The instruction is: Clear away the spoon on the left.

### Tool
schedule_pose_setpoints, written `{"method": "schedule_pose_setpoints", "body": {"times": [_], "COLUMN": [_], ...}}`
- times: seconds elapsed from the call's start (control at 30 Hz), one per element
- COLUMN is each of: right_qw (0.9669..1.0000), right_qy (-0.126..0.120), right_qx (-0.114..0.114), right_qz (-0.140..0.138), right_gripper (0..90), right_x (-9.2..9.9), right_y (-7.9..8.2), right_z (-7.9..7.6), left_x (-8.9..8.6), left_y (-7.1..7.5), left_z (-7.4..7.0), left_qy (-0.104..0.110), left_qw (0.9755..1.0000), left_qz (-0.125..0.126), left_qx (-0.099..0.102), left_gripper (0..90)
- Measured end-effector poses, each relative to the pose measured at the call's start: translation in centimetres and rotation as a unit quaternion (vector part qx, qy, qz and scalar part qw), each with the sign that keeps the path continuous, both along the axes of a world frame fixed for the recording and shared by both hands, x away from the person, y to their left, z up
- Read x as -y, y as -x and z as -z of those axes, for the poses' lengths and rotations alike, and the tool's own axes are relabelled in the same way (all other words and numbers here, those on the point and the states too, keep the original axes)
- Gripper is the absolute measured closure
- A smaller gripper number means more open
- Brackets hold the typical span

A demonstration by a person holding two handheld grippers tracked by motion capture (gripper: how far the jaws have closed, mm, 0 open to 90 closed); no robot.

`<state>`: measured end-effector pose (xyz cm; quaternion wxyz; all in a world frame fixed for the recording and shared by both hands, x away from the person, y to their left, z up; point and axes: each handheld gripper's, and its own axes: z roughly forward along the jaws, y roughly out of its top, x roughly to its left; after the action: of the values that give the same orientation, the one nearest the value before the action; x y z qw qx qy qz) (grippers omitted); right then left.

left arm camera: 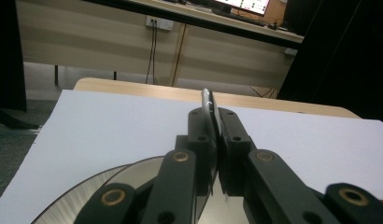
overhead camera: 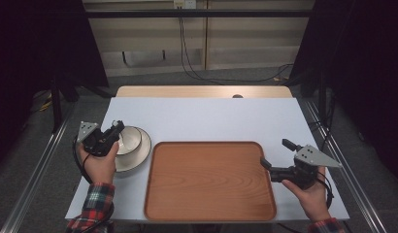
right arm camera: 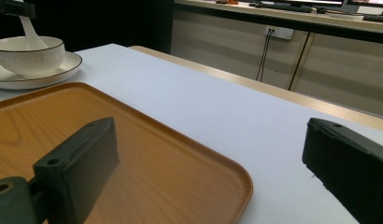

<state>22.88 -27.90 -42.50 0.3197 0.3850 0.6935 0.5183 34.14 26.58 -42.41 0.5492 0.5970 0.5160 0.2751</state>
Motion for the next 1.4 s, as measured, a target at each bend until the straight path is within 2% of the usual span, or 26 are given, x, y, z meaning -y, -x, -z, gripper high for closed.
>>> {"method": "schedule_pose_setpoints", "body": {"times": [0.07, 0.3, 0.5, 0.53, 0.77, 0.87, 0.97, 1.0, 1.17, 1.33, 1.4], "right_qw": [1.0, 1.0, 1.0, 1.0, 1.0, 1.0, 1.0, 1.0, 1.0, 0.9999, 1.0], "right_qy": [0.001, -0.002, 0.001, 0.0, 0.001, 0.002, 0.003, 0.003, 0.004, 0.006, 0.006], "right_qx": [-0.002, -0.001, 0.002, 0.002, 0.001, 0.0, -0.001, 0.0, -0.001, -0.003, -0.004], "right_qz": [-0.001, 0.0, 0.0, 0.0, 0.0, -0.001, -0.006, -0.002, -0.007, -0.01, -0.007], "right_gripper": [3.0, 3.0, 3.1, 3.1, 3.1, 3.1, 3.1, 3.0, 3.1, 3.1, 3.0], "right_x": [0.0, -0.1, -0.1, -0.1, -0.1, -0.1, -0.1, -0.2, -0.3, -0.4, -0.3], "right_y": [0.0, 0.0, 0.0, 0.0, 0.0, 0.0, 0.0, 0.0, -0.1, 0.0, 0.0], "right_z": [0.0, 0.0, 0.0, 0.0, 0.0, 0.0, 0.1, 0.1, 0.1, 0.2, 0.2], "left_x": [-0.1, -0.3, -0.4, -0.3, -0.3, -0.2, 0.0, 0.0, 0.6, 1.2, 1.5], "left_y": [0.2, 0.6, 1.0, 1.1, 1.4, 1.4, 1.5, 1.6, 1.8, 2.2, 2.3], "left_z": [-0.3, -1.5, -2.6, -2.8, -3.9, -4.2, -4.7, -4.8, -5.4, -5.9, -6.0], "left_qy": [0.001, 0.006, 0.011, 0.012, 0.012, 0.022, 0.026, 0.021, 0.033, 0.024, 0.025], "left_qw": [1.0, 0.9999, 0.9994, 0.9995, 0.999, 0.9985, 0.9981, 0.998, 0.9972, 0.9964, 0.9958], "left_qz": [0.01, 0.012, 0.033, 0.029, 0.043, 0.05, 0.054, 0.059, 0.066, 0.08, 0.086], "left_qx": [0.001, 0.002, 0.004, 0.004, 0.005, 0.009, 0.012, 0.011, 0.013, 0.011, 0.016], "left_gripper": [85.2, 85.3, 85.3, 85.3, 85.3, 85.3, 85.3, 85.3, 85.3, 85.3, 85.3]}}
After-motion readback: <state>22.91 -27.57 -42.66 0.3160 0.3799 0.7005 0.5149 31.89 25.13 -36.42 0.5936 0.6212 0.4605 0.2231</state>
